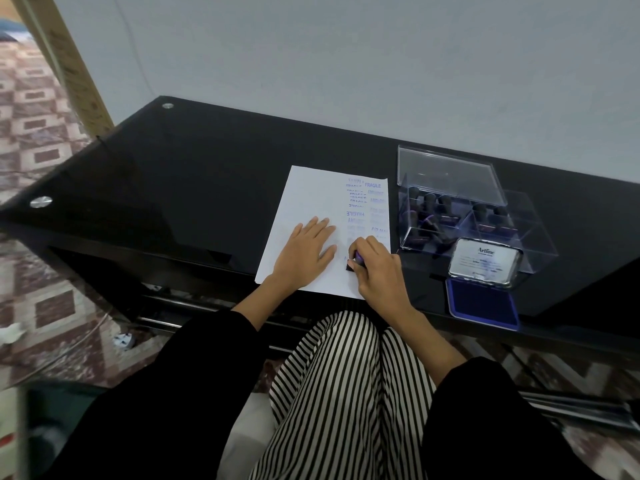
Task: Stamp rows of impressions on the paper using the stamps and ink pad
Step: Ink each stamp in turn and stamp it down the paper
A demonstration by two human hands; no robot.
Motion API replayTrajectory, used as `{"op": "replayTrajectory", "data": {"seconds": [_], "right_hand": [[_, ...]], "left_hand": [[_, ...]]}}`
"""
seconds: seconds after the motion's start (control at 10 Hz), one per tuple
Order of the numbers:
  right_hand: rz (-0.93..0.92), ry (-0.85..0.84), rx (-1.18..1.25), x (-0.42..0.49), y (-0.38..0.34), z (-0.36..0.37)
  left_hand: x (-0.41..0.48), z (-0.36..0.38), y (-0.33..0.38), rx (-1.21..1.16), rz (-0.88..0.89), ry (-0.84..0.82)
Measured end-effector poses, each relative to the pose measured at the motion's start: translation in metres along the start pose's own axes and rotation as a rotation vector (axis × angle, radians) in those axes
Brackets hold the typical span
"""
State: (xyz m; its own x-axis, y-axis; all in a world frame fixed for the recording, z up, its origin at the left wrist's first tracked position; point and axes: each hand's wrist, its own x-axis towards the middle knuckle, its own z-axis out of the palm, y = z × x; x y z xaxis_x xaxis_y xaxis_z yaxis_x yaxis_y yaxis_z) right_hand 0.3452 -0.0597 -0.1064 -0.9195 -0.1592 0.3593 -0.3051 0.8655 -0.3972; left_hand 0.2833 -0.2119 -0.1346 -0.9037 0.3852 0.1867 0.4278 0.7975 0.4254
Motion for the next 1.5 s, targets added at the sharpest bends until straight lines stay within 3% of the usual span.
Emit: {"op": "replayTrajectory", "data": {"seconds": [0.4,0.5,0.6,0.7,0.8,1.1,1.4,1.5], "right_hand": [[0.022,-0.094,0.090,0.013,0.004,-0.009],[0.103,-0.060,0.205,0.013,0.011,-0.018],[0.205,0.089,0.382,0.007,0.025,-0.041],[0.250,0.179,0.424,0.000,0.043,-0.073],[0.282,0.218,0.364,-0.010,0.065,-0.099],[0.415,0.180,0.285,-0.045,0.105,-0.133],[0.342,0.240,0.282,-0.004,0.118,-0.157],[0.307,0.174,0.257,0.025,0.123,-0.161]], "left_hand": [[0.001,-0.001,0.000,0.000,0.001,0.008],[0.003,-0.004,0.000,-0.039,-0.012,-0.011],[0.005,-0.007,0.003,-0.150,-0.034,0.007],[0.006,-0.007,0.015,-0.283,0.000,0.129],[0.008,-0.007,0.041,-0.351,0.078,0.184],[0.015,0.018,0.130,-0.392,0.265,0.023],[0.050,0.019,0.157,-0.295,0.341,0.099],[0.073,0.013,0.160,-0.207,0.343,0.114]]}}
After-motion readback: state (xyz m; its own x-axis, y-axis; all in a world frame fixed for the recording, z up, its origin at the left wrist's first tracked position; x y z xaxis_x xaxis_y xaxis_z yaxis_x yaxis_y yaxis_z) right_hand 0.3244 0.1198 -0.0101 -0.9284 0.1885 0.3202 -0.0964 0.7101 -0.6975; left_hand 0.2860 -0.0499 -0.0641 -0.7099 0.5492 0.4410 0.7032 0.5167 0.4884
